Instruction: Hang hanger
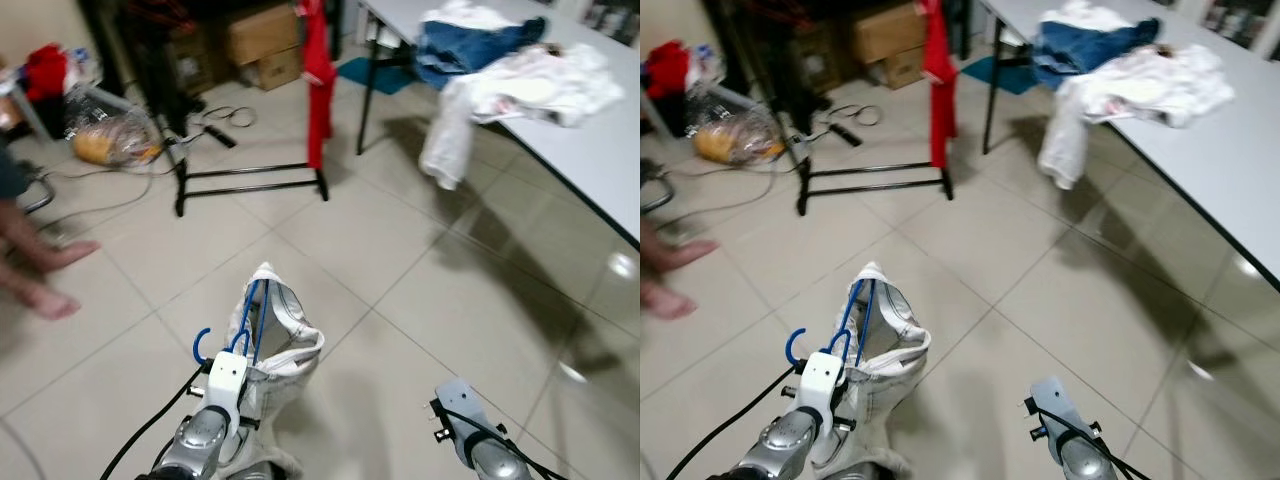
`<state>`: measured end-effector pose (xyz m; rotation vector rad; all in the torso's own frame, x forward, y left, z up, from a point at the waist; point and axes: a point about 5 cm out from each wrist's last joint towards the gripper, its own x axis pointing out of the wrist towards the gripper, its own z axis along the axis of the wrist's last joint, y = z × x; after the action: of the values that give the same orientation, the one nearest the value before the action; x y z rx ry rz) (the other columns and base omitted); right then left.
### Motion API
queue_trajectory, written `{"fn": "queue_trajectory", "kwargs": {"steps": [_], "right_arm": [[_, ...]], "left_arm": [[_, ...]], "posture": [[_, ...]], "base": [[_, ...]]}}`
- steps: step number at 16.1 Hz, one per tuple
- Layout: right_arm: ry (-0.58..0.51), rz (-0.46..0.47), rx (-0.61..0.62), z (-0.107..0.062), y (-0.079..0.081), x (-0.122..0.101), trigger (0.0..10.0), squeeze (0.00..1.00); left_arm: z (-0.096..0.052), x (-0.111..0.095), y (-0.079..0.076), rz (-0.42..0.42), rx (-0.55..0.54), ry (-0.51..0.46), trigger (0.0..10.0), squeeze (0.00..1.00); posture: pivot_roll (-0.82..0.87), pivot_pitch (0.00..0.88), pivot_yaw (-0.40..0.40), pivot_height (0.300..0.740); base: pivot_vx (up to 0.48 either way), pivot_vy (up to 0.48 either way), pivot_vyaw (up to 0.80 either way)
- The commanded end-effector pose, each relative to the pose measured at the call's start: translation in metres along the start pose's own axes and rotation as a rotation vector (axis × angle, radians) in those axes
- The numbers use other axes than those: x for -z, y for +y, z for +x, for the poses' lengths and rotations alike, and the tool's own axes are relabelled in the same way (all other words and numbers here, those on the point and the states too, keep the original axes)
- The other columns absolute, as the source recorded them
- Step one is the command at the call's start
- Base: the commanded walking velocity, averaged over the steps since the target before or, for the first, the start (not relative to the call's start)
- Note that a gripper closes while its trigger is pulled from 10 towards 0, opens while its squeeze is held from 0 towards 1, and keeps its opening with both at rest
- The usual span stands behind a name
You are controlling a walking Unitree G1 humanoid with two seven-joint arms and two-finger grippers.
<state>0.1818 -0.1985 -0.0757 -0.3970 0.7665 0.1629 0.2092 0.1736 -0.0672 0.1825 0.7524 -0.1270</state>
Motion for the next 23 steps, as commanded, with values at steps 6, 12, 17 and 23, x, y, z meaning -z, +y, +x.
{"fn": "queue_trajectory", "kwargs": {"steps": [6,12,17,23], "right_arm": [[-0.006,0.021,0.006,-0.0006,-0.0013,0.0004,10.0,0.0],[-0.01,0.012,0.002,-0.0008,0.0007,0.0005,10.0,0.0],[-0.013,-0.008,-0.005,-0.001,0.0008,0.0004,10.0,0.0],[-0.017,-0.012,-0.008,-0.0009,0.0016,-0.0002,10.0,0.0]], "left_arm": [[0.0011,-0.0044,0.0008,0.012,-0.002,-0.017,10.0,0.0],[0.001,-0.0039,0.0011,0.013,-0.002,-0.014,10.0,0.0],[0.0004,-0.0018,0.0004,0.009,-0.002,-0.009,10.0,0.0],[0.0,-0.0008,0.0004,0.006,0.0,-0.008,10.0,0.0]], "posture": [[-0.01,0.0,0.022,0.74],[-0.01,0.0,0.022,0.74],[-0.01,0.0,0.016,0.74],[-0.01,0.0,0.019,0.74]], "base": [[0.0,0.0,0.0],[0.0,0.0,0.0],[0.0,0.0,0.0],[0.231,0.0,0.0]]}}
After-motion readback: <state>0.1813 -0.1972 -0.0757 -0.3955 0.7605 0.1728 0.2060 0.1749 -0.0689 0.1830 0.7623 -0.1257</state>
